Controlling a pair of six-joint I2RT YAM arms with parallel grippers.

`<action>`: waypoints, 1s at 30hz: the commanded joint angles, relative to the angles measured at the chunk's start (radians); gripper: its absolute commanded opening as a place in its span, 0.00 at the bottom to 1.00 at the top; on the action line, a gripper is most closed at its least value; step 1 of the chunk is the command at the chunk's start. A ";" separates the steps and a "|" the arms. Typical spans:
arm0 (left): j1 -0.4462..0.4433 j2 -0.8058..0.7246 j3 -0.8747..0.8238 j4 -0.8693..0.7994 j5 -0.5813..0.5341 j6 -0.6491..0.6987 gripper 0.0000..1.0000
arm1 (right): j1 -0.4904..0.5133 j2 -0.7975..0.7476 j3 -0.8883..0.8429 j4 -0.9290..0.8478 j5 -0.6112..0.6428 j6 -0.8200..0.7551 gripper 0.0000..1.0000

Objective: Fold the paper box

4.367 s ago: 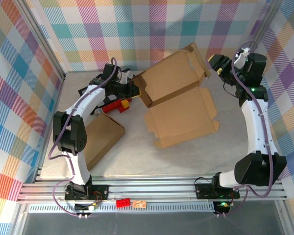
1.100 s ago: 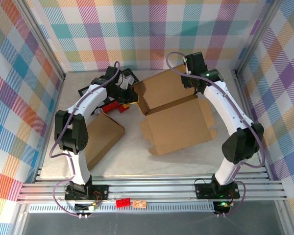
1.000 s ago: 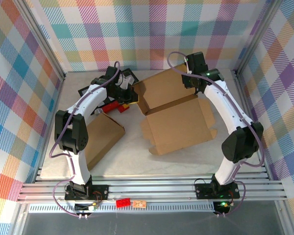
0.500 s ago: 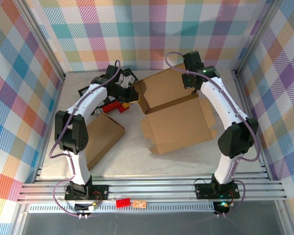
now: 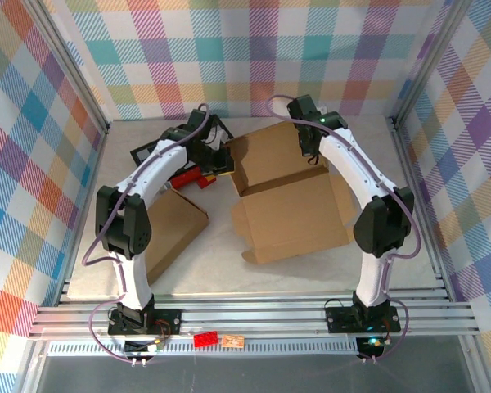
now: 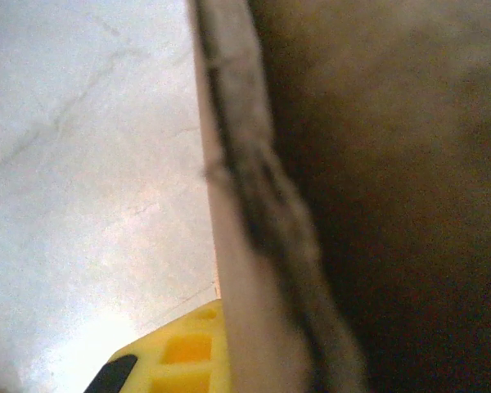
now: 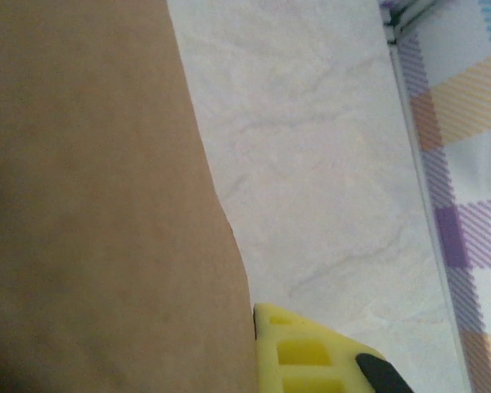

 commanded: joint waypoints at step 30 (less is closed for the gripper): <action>-0.118 0.160 -0.134 0.211 -0.259 -0.192 0.19 | 0.001 -0.066 -0.259 0.063 -0.071 0.054 0.00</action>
